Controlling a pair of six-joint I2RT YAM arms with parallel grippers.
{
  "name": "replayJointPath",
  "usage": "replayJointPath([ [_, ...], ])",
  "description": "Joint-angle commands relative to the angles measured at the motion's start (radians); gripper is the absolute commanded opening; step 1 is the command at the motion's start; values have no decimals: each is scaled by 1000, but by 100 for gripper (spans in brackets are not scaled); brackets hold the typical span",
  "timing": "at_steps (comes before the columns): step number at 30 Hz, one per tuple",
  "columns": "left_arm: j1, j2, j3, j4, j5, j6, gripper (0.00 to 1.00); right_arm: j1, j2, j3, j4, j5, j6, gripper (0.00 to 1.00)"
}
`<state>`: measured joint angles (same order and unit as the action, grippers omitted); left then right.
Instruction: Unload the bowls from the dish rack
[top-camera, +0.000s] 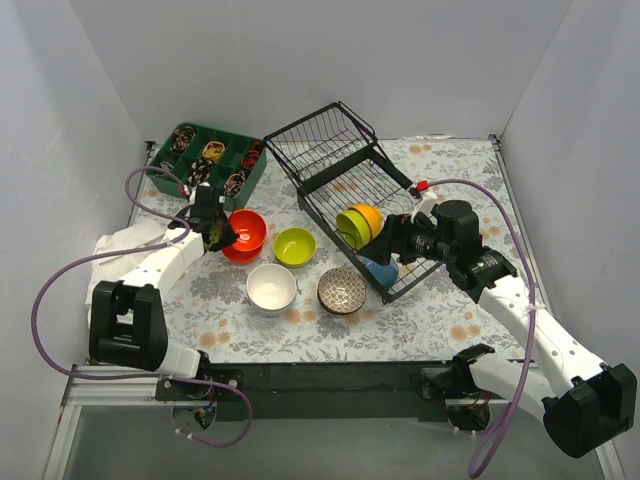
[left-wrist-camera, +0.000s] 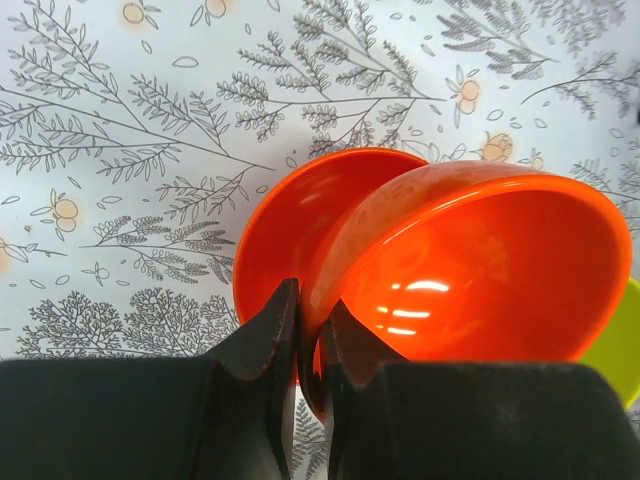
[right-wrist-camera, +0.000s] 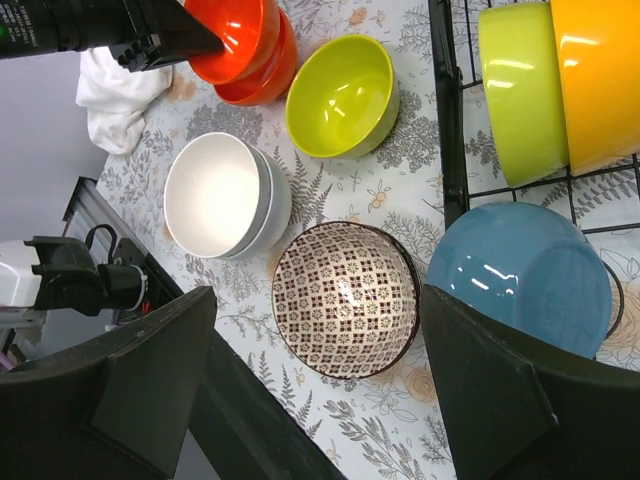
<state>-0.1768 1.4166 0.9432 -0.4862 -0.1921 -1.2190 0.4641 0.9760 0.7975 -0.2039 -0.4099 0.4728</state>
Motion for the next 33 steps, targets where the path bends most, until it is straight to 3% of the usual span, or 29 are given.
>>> replayJointPath([
  [1,11,2,9,34,31,12,8,-5,-22,20,-23,26,-37,91],
  [12,14,-53,-14,8,54,13,31,-7,16,69,-118,85,-148,91],
  [19,16,-137,-17,-48,57,15,36,-5,62,112,-229,137,-272,91],
  [22,16,-194,-21,-75,68,18,44,-5,82,117,-270,138,-322,92],
  [26,16,-273,-29,-109,143,15,53,-5,101,115,-296,146,-361,94],
  [33,16,-424,-66,-127,281,-19,55,-5,183,173,-298,180,-402,96],
])
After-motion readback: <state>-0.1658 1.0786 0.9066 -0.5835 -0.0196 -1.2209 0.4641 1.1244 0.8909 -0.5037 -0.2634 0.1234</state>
